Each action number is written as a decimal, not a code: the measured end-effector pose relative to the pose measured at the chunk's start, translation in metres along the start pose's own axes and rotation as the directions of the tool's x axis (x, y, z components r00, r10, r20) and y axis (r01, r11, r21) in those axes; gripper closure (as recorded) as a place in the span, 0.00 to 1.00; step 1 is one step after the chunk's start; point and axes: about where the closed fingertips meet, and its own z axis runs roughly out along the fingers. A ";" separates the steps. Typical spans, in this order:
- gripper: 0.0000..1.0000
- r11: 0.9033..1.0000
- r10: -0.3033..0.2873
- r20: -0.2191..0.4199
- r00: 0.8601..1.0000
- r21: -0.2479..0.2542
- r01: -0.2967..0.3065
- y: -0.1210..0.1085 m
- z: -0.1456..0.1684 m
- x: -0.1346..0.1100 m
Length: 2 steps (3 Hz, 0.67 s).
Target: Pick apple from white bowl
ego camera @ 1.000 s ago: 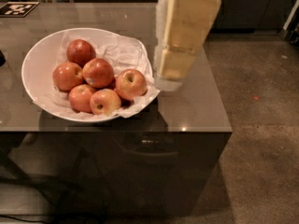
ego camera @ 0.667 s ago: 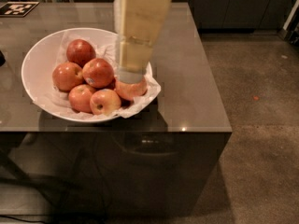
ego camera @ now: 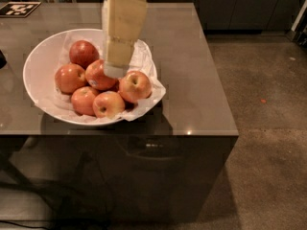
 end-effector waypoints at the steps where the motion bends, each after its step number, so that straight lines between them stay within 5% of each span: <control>1: 0.00 0.999 0.014 0.062 0.998 0.031 -0.016 -0.025 0.009 -0.006; 2: 0.00 0.999 0.053 0.081 0.995 -0.007 -0.052 -0.048 0.033 -0.012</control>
Offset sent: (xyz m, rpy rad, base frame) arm 0.0764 0.0451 -0.0371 0.0706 0.1354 -0.0404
